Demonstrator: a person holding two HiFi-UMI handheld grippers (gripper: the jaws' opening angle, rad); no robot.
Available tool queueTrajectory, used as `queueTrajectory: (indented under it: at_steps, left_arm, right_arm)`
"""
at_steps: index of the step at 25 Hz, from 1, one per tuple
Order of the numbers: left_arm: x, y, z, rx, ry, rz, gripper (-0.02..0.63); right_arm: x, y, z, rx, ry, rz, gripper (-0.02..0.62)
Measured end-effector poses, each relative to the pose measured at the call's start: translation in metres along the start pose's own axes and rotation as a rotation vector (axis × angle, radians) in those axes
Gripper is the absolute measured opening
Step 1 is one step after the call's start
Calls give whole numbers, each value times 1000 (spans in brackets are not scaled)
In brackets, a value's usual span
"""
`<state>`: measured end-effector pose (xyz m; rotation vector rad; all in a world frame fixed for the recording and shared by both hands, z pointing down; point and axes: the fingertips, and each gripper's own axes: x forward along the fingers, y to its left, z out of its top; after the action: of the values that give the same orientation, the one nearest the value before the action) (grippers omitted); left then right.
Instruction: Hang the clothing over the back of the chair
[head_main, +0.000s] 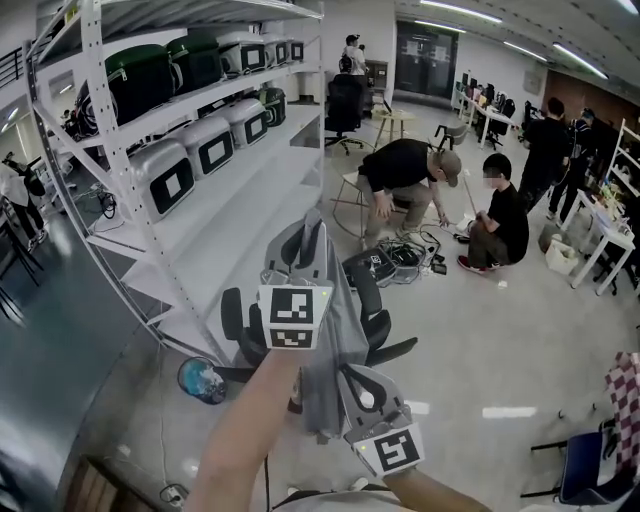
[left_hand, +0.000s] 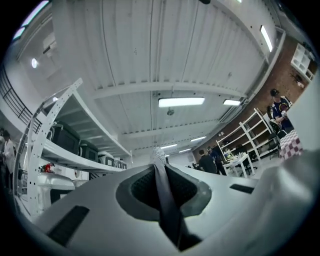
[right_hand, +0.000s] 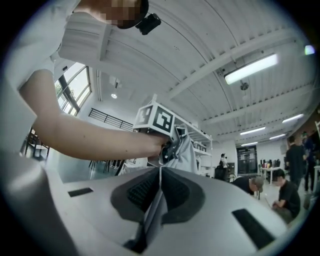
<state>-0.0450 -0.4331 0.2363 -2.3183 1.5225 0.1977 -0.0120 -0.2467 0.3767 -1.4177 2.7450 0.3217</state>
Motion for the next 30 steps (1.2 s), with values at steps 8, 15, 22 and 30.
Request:
queueTrajectory:
  at_steps: [8, 15, 22, 30]
  left_arm:
    - [28, 11, -24, -5, 51, -23, 29]
    - [28, -12, -56, 30, 158, -115, 31]
    - [31, -18, -68, 47, 244, -178, 242]
    - [15, -51, -111, 10, 542, -400, 327]
  right_arm:
    - [7, -5, 0, 26, -19, -11, 15]
    - [5, -5, 0, 40, -13, -3, 15]
    - [11, -3, 2, 49, -29, 10, 15]
    - [9, -3, 2, 58, -30, 14, 15]
